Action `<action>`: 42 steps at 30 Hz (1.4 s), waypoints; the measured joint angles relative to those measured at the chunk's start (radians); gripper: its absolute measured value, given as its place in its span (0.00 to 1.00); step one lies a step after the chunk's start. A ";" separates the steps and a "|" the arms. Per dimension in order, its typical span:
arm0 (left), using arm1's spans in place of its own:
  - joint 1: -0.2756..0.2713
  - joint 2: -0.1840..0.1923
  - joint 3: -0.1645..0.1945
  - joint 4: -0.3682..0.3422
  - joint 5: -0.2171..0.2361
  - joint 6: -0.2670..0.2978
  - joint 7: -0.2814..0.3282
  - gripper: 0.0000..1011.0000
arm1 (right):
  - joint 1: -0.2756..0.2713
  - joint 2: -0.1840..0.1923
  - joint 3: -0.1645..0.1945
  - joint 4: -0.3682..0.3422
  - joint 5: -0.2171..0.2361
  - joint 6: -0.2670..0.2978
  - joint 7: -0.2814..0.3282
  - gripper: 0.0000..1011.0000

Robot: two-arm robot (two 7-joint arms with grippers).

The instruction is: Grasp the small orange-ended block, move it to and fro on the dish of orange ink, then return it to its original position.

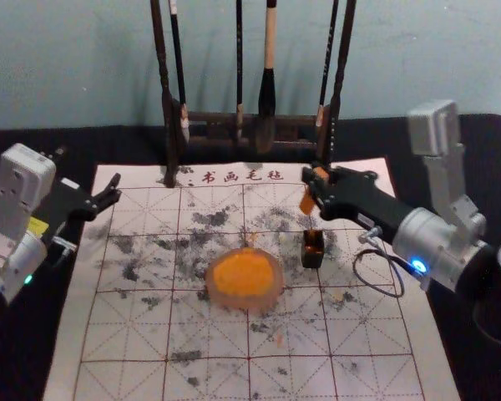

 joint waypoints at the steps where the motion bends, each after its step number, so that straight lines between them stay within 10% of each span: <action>1: 0.000 0.000 0.000 0.000 0.000 0.000 0.000 0.99 | -0.010 -0.001 0.008 -0.006 0.002 0.000 -0.006 0.11; 15: 0.000 0.000 0.000 0.000 0.000 0.000 0.000 0.99 | -0.121 -0.013 0.059 -0.064 0.000 0.007 -0.040 0.11; 42: 0.000 0.000 0.000 0.000 0.000 0.000 0.000 0.99 | -0.120 -0.074 0.060 -0.002 -0.104 -0.002 -0.033 0.11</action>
